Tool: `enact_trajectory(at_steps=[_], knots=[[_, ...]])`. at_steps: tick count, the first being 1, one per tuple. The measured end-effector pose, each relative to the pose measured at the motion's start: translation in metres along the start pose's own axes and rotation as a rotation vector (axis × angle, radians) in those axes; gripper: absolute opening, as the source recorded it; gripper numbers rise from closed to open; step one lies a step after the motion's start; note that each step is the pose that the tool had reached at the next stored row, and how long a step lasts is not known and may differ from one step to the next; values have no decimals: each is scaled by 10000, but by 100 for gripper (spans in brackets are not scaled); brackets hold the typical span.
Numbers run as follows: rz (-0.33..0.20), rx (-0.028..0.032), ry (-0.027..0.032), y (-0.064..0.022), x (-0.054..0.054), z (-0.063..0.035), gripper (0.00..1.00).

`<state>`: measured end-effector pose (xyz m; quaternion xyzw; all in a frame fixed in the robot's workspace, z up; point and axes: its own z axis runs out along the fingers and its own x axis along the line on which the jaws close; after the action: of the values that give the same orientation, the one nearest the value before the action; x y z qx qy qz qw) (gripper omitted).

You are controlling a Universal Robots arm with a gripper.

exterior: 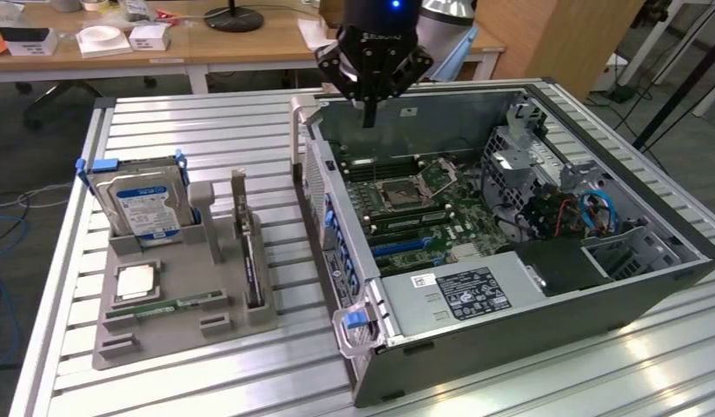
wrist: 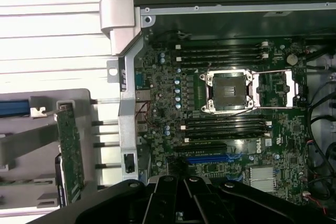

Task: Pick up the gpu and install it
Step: 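Reach for the gpu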

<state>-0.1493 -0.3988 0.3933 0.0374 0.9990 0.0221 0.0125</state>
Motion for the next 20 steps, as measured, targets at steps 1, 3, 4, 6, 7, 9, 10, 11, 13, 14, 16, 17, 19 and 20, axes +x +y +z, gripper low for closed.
enact_trajectory(at_steps=[1,3,4,6,7,9,10,11,13,14,16,17,19,20], knots=[[0,0,0,0,5,0,11],[0,0,0,-1,16,0,11],[1,0,0,-2,22,-1,11],[0,0,0,-2,32,-1,11],[1,0,0,-3,38,-1,11],[0,0,0,-4,48,-1,11],[0,0,0,-4,53,-1,11],[0,0,-1,-4,59,-1,11],[0,1,-1,-5,70,-2,11],[0,0,0,-6,75,-2,11],[1,0,-1,-7,88,-2,11],[0,0,0,-7,98,-3,11],[0,0,0,-8,113,-3,11],[1,0,0,-9,120,-3,11]])
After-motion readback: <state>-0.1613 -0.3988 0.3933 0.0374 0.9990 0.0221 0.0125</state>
